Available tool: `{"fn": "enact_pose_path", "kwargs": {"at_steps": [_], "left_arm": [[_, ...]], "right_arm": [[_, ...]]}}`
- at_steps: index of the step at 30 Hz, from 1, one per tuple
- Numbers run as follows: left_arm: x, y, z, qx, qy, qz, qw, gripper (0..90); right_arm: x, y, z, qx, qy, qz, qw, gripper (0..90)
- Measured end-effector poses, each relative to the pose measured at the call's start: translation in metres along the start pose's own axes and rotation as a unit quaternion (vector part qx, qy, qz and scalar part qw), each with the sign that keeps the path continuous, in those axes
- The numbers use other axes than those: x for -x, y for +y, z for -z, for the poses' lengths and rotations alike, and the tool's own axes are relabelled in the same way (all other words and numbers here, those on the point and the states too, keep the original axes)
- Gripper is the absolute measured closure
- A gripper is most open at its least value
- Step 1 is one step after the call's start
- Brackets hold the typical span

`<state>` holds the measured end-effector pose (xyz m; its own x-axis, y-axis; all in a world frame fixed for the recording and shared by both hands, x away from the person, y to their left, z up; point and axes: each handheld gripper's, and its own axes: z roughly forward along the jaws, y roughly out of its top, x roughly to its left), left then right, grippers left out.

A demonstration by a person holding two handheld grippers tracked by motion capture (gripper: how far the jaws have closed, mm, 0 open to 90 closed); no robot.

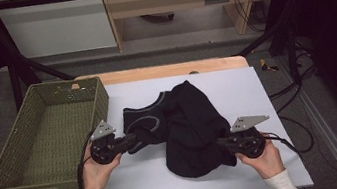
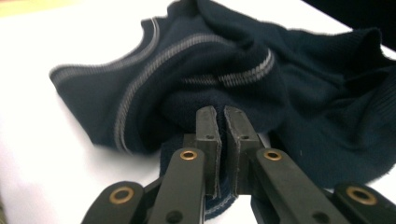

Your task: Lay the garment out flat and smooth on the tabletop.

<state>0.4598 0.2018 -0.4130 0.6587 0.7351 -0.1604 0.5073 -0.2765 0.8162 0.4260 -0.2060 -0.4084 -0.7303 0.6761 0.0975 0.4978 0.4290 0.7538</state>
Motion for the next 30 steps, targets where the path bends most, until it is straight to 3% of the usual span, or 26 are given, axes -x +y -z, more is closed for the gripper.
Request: {"fn": "enact_pose_path", "kwargs": {"at_steps": [1,3,6,9,12,13,16,19,22,27,30], "left_arm": [[0.0,-0.003,-0.001,-0.004,-0.001,0.0,1.0,84.6],[0.002,-0.008,-0.001,-0.008,0.001,0.001,1.0,84.1],[0.007,-0.011,-0.005,0.001,0.0,-0.005,1.0,81.0],[0.014,-0.011,-0.011,0.017,-0.005,-0.015,0.9997,66.0],[0.024,-0.008,-0.015,0.029,-0.005,-0.028,0.9992,46.8],[0.028,-0.007,-0.016,0.027,-0.008,-0.032,0.9991,41.7],[0.041,-0.007,-0.025,0.014,-0.025,-0.041,0.9987,37.5],[0.047,-0.012,-0.04,-0.012,-0.024,-0.05,0.9984,34.9],[0.045,-0.017,-0.05,-0.029,-0.01,-0.054,0.9981,33.8],[0.034,-0.027,-0.06,-0.024,0.0,-0.047,0.9986,30.3],[0.029,-0.032,-0.065,-0.031,0.014,-0.059,0.9977,37.4]], "right_arm": [[-0.001,-0.006,-0.006,-0.014,0.001,0.002,0.9999,83.6],[-0.002,-0.009,-0.01,-0.018,0.002,0.008,0.9998,77.7],[-0.006,-0.003,-0.003,0.026,0.02,0.006,0.9995,62.9],[-0.013,0.007,0.007,0.072,0.024,0.008,0.9971,47.7],[-0.016,0.012,0.005,0.085,0.017,0.003,0.9963,40.4],[-0.015,0.012,0.001,0.079,0.007,0.004,0.9969,40.1],[-0.012,0.013,-0.018,0.042,-0.029,0.027,0.9983,40.1],[-0.008,0.016,-0.04,0.026,-0.033,0.03,0.9987,40.2],[-0.003,0.018,-0.056,0.021,-0.037,0.024,0.9988,40.1],[0.005,0.014,-0.08,-0.007,-0.044,0.019,0.9988,41.9],[0.01,0.009,-0.091,-0.032,-0.055,0.019,0.9978,44.3]]}}
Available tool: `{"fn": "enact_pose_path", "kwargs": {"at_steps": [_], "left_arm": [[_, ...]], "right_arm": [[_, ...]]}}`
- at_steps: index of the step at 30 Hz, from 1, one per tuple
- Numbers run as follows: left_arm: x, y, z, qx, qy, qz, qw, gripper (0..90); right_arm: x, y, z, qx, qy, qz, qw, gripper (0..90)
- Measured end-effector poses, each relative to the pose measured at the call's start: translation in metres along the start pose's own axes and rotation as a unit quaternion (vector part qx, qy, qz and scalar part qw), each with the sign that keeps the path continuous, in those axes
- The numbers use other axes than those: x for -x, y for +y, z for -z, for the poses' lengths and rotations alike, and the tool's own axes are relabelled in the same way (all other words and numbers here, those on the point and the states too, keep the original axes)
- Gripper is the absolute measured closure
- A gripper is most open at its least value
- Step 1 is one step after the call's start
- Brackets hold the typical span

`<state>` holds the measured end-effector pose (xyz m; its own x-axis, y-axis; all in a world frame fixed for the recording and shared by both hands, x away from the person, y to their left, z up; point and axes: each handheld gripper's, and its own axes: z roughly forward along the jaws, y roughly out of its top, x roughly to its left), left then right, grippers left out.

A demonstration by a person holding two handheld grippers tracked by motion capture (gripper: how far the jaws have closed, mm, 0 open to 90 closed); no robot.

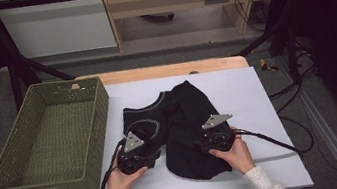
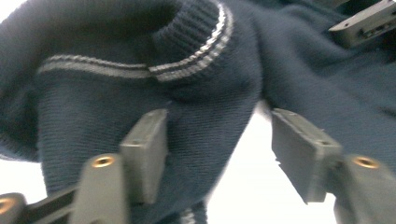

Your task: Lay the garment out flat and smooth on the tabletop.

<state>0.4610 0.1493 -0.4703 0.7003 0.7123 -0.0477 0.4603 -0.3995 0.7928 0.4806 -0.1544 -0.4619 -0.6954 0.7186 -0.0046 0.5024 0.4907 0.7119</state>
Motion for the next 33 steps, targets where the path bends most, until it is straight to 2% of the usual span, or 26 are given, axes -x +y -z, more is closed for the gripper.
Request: {"fn": "enact_pose_path", "kwargs": {"at_steps": [3,5,7,11,13,15,17,20,23,27,30,31,32,33], "left_arm": [[-0.006,-0.002,-0.005,-0.012,0.006,-0.004,0.9999,50.8],[-0.009,-0.002,-0.007,-0.011,0.008,-0.007,0.9999,59.9],[-0.012,-0.002,-0.006,-0.014,0.012,-0.006,0.9998,70.3],[-0.017,-0.001,-0.003,-0.023,-0.003,0.013,0.9996,84.4],[-0.015,0.003,0.003,-0.028,-0.004,0.013,0.9995,85.8],[-0.011,0.007,0.016,-0.015,-0.018,0.02,0.9995,86.3],[-0.006,0.01,0.031,-0.003,-0.027,0.015,0.9995,86.5],[-0.001,0.009,0.053,0.005,-0.027,0.011,0.9996,86.6],[0.002,0.003,0.066,0.0,-0.024,0.014,0.9996,86.6],[0.0,-0.002,0.074,0.002,-0.018,0.034,0.9993,86.6],[-0.003,-0.003,0.071,-0.006,-0.014,0.051,0.9986,86.5],[-0.005,-0.005,0.069,-0.011,-0.013,0.053,0.9984,86.6],[-0.005,-0.006,0.068,-0.017,-0.01,0.055,0.9983,86.5],[-0.005,-0.009,0.066,-0.024,-0.011,0.056,0.9981,86.6]], "right_arm": [[0.007,-0.005,-0.004,-0.008,0.001,-0.012,0.9999,54.3],[0.012,-0.007,-0.004,-0.011,0.004,-0.015,0.9998,67.3],[0.013,-0.006,-0.001,-0.014,0.004,-0.011,0.9998,76.2],[0.016,-0.001,0.015,0.005,0.005,-0.024,0.9997,80.0],[0.02,0.003,0.026,0.022,0.007,-0.028,0.9993,80.1],[0.026,0.007,0.041,0.045,0.001,-0.032,0.9985,80.0],[0.035,0.009,0.055,0.065,-0.012,-0.037,0.9971,80.0],[0.052,0.009,0.07,0.084,-0.02,-0.059,0.9946,80.0],[0.067,0.005,0.078,0.086,-0.032,-0.079,0.9926,80.1],[0.083,0.0,0.083,0.086,-0.051,-0.099,0.9901,80.3],[0.095,-0.005,0.077,0.075,-0.082,-0.101,0.9887,80.3],[0.099,-0.008,0.073,0.07,-0.101,-0.099,0.9875,80.6],[0.103,-0.012,0.07,0.06,-0.132,-0.093,0.9851,80.5],[0.108,-0.017,0.066,0.046,-0.153,-0.095,0.9826,80.4]]}}
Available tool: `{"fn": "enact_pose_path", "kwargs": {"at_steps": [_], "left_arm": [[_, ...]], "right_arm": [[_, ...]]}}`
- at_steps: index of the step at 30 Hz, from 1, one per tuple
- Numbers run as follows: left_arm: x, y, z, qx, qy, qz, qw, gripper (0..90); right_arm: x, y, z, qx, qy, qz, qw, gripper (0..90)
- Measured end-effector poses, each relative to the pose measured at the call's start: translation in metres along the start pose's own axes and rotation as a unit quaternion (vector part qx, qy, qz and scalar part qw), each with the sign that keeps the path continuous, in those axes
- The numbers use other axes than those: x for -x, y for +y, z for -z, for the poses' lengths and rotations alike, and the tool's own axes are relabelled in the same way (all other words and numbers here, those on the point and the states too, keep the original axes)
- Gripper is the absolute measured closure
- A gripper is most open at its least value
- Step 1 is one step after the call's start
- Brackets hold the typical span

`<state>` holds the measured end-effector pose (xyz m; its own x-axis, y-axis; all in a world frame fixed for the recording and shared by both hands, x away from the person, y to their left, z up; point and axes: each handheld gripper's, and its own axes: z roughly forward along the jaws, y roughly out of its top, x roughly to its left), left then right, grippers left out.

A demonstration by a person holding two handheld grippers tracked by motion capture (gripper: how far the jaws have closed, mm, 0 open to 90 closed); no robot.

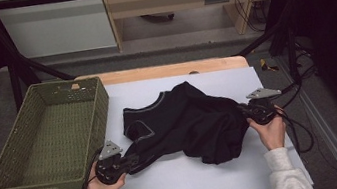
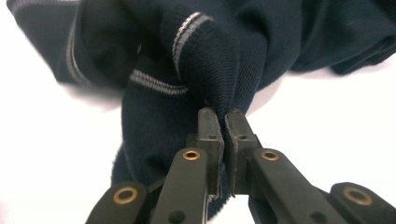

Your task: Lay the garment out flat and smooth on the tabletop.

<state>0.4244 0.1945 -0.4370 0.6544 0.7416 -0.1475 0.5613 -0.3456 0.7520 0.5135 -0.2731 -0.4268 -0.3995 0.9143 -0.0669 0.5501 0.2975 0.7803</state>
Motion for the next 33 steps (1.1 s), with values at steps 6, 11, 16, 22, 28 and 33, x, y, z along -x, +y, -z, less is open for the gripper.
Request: {"fn": "enact_pose_path", "kwargs": {"at_steps": [6,11,16,22,28,33], "left_arm": [[0.0,-0.007,-0.007,-0.005,-0.015,-0.004,0.9999,85.3],[0.001,-0.008,-0.005,0.003,-0.015,-0.009,0.9999,80.9],[0.001,-0.007,-0.005,-0.007,-0.021,-0.007,0.9997,86.1],[0.008,-0.007,-0.006,-0.016,-0.033,-0.022,0.9991,86.6],[0.006,-0.006,-0.004,-0.011,-0.025,-0.022,0.9994,86.6],[0.0,0.0,0.003,0.008,-0.012,-0.009,0.9999,86.7]], "right_arm": [[0.009,-0.016,0.002,-0.01,0.006,-0.017,0.9998,76.2],[-0.008,0.0,0.024,0.036,0.012,-0.003,0.9993,53.9],[-0.046,0.015,0.03,0.056,0.075,0.032,0.9951,37.8],[-0.094,0.022,0.01,0.047,0.166,0.045,0.9841,30.5],[-0.116,0.007,-0.028,-0.047,0.142,0.116,0.982,40.6],[-0.116,-0.001,-0.032,-0.092,0.155,0.139,0.9737,87.4]]}}
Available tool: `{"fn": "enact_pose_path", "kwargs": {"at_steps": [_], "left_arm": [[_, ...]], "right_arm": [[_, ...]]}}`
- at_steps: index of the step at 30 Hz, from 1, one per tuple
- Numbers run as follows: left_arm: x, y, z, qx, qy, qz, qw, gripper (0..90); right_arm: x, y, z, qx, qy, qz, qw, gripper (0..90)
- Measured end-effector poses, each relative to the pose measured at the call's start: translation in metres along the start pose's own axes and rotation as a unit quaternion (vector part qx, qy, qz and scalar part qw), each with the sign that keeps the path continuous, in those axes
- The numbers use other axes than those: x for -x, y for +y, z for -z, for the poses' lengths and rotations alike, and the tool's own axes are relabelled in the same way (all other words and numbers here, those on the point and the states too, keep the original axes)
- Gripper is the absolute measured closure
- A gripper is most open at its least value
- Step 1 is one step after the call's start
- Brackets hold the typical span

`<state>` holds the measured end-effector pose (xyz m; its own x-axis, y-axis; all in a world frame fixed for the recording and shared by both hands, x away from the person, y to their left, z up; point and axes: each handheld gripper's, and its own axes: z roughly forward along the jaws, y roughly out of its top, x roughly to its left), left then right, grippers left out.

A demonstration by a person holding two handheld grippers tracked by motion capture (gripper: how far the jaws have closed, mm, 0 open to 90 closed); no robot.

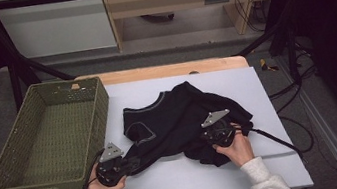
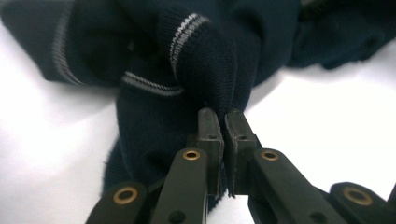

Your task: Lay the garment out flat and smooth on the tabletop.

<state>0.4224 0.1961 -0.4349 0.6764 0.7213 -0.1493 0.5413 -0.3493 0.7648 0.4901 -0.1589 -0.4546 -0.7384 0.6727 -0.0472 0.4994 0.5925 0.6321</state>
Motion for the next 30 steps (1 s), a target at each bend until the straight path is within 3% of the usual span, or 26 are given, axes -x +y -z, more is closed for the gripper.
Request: {"fn": "enact_pose_path", "kwargs": {"at_steps": [6,10,11,13,15,20,24,27,30], "left_arm": [[-0.004,0.015,0.005,0.024,0.023,0.004,0.9994,86.7],[-0.003,0.01,0.0,0.017,0.019,0.008,0.9996,86.7],[-0.003,0.009,-0.002,0.015,0.018,0.009,0.9997,86.6],[-0.003,0.007,-0.004,0.013,0.019,0.008,0.9997,86.5],[-0.004,0.006,-0.006,0.011,0.016,0.01,0.9998,86.4],[-0.006,0.005,-0.006,0.007,0.018,0.011,0.9998,86.4],[-0.006,0.006,-0.006,0.01,0.02,0.01,0.9997,86.4],[-0.007,0.006,-0.006,0.01,0.021,0.01,0.9997,86.4],[-0.007,0.006,-0.006,0.011,0.022,0.01,0.9997,86.4]], "right_arm": [[-0.001,-0.007,0.036,0.014,0.037,-0.027,0.9988,89.0],[-0.011,-0.023,0.039,-0.015,0.066,-0.022,0.9974,87.8],[-0.012,-0.024,0.039,-0.009,0.069,-0.02,0.9974,85.9],[-0.009,-0.021,0.042,0.019,0.073,-0.026,0.9968,67.5],[-0.003,-0.015,0.044,0.065,0.051,-0.035,0.996,48.0],[0.027,0.002,0.045,0.106,-0.026,-0.048,0.9928,34.6],[0.056,0.014,0.034,0.1,-0.093,-0.053,0.9892,27.3],[0.077,0.022,0.019,0.085,-0.102,-0.062,0.9892,19.3],[0.095,0.026,0.002,0.05,-0.098,-0.07,0.9914,15.8]]}}
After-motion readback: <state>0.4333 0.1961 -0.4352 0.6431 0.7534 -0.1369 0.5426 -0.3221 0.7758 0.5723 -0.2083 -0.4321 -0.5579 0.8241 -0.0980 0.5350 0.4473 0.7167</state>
